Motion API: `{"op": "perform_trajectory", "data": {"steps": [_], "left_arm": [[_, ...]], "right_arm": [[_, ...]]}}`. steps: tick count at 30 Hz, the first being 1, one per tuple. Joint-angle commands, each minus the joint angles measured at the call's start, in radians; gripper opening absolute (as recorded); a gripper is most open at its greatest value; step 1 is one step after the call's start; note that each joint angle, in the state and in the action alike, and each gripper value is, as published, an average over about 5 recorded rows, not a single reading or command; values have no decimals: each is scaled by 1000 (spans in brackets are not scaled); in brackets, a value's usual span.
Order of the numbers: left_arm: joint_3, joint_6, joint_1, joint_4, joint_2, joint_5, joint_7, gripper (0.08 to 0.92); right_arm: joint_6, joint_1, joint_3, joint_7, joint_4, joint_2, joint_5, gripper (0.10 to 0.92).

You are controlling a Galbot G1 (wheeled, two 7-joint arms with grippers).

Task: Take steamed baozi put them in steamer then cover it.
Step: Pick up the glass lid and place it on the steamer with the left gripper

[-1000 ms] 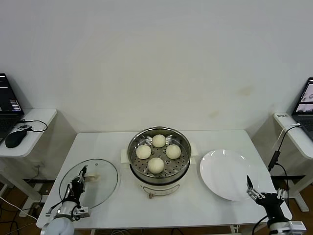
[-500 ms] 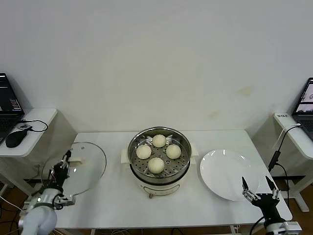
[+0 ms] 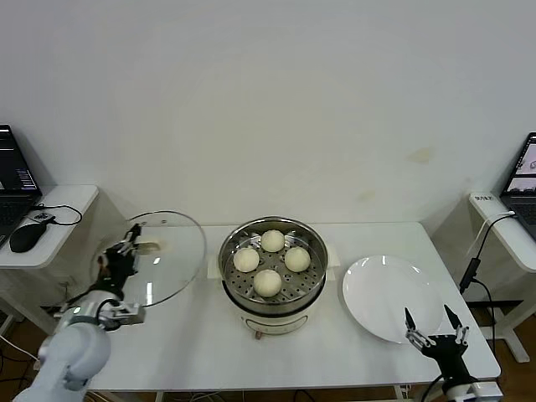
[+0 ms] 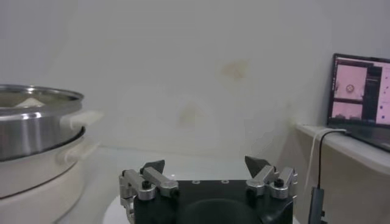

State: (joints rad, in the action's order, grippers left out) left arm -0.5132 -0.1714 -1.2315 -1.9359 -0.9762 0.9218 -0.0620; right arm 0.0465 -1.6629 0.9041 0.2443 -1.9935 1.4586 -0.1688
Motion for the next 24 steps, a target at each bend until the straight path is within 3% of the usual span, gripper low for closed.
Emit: {"op": "perform_trajectory", "data": {"steps": [1, 13, 24], "left_arm": [[346, -175, 199, -67, -28, 20, -50, 152], [434, -205, 334, 7, -189, 300, -184, 152], [460, -224, 341, 84, -362, 428, -255, 152]], "right_arm": [[22, 12, -46, -26, 13, 48, 111, 823], [38, 40, -95, -79, 57, 118, 302, 823], [45, 61, -110, -95, 89, 120, 345, 823]]}}
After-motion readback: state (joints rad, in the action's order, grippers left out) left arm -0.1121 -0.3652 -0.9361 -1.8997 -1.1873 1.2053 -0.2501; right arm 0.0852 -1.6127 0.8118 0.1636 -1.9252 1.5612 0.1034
